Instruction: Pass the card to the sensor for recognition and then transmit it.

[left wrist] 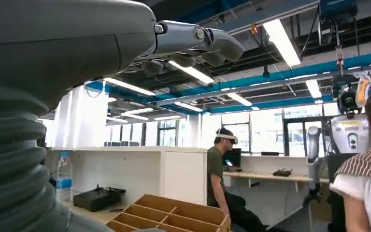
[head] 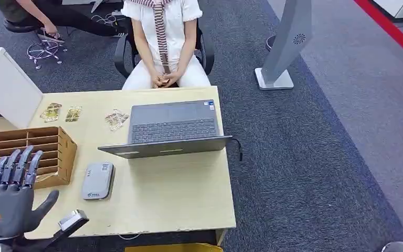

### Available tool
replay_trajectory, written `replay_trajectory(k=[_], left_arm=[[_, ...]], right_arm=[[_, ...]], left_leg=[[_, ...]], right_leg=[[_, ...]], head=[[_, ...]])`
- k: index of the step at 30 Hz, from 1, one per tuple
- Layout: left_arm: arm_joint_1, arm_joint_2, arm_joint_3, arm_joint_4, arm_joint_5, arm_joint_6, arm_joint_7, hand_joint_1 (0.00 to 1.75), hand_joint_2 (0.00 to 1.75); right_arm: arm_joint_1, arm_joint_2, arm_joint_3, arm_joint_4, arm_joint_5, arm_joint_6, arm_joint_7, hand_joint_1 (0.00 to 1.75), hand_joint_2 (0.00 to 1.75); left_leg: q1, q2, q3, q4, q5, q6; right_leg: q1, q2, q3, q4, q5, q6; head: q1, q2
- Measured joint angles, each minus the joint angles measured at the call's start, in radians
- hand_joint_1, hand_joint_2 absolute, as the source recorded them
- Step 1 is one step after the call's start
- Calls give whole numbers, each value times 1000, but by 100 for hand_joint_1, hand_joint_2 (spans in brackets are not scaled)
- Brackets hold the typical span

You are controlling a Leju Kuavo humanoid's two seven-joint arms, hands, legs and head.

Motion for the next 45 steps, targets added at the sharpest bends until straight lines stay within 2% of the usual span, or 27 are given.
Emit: replay_trajectory(k=[5,8,28,36,40,45], left_arm=[[-13,15,9,12,1,-108,16,0,175],[-39,18,10,37,1,-142,22,0,175],[-153,-30,4,165,-34,-148,39,0,175],[-223,-57,-26,247,-48,-179,88,0,175],[-237,-60,-26,296,-50,-167,116,0,175],[-235,-60,-17,355,-45,-141,120,0,175]], right_arm=[[-1,0,0,-1,11,7,-2,0,0],[-1,0,0,-2,16,12,-2,0,0],[-4,0,0,-2,33,24,-4,0,0],[-7,1,0,-2,49,36,-6,0,0],[-8,5,0,-2,54,37,-6,0,0],[-8,8,1,-2,60,37,-6,0,0]], left_leg=[[0,0,0,0,0,0],[0,0,0,0,0,0],[0,0,0,0,0,0],[0,0,0,0,0,0],[0,0,0,0,0,0],[0,0,0,0,0,0]], right_leg=[[0,0,0,0,0,0],[0,0,0,0,0,0],[1,0,0,0,0,0],[1,0,0,0,1,0],[1,0,0,0,0,0],[1,0,0,0,0,0]], head=[[1,0],[0,0],[0,0],[0,0],[0,0],[0,0]])
